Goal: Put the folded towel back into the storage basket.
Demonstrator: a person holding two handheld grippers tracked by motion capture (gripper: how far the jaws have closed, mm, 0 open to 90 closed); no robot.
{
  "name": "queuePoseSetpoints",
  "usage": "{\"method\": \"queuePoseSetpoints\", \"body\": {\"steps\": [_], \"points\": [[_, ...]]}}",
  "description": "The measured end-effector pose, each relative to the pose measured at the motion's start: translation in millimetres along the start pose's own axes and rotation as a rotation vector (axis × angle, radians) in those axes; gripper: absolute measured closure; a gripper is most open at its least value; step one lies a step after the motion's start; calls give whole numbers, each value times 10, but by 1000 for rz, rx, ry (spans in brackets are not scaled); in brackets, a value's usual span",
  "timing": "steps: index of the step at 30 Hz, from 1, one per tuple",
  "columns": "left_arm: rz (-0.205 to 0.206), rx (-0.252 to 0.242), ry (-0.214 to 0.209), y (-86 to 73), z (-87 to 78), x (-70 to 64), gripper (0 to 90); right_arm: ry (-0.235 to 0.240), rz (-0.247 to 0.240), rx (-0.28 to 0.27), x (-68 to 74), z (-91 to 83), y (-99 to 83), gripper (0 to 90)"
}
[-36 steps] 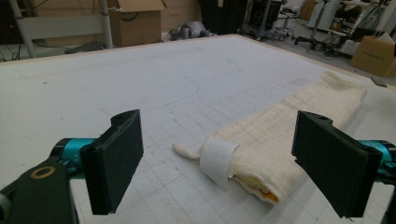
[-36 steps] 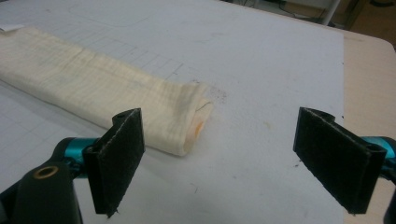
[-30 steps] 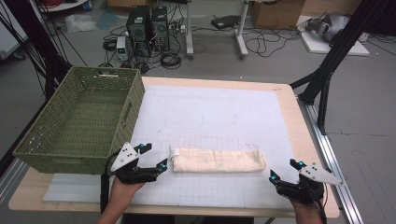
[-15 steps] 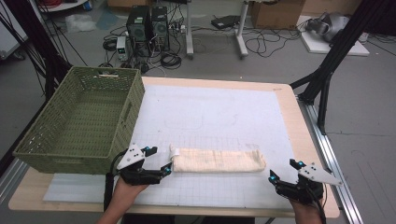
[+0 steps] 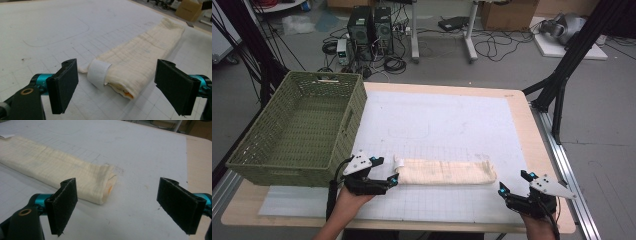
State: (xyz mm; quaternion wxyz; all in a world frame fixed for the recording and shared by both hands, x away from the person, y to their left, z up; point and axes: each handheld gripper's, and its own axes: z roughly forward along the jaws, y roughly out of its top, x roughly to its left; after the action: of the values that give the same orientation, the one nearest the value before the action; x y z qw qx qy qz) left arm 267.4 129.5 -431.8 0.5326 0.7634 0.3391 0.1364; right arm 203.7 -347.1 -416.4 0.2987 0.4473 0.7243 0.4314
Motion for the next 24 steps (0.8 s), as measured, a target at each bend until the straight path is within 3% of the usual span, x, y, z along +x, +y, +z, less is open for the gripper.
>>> {"method": "queuePoseSetpoints", "body": {"steps": [6, 14, 24], "points": [[-22, 47, -15, 32, 165, -39, 233, -2, -1, 2, -10, 0, -2, 154], [-40, 92, -6, 48, 288, -52, 233, 0, 2, 0, -13, -9, -6, 154], [-43, 200, 40, 28, 455, -61, 315, 2, 4, 5, -16, -3, -9, 154]]}}
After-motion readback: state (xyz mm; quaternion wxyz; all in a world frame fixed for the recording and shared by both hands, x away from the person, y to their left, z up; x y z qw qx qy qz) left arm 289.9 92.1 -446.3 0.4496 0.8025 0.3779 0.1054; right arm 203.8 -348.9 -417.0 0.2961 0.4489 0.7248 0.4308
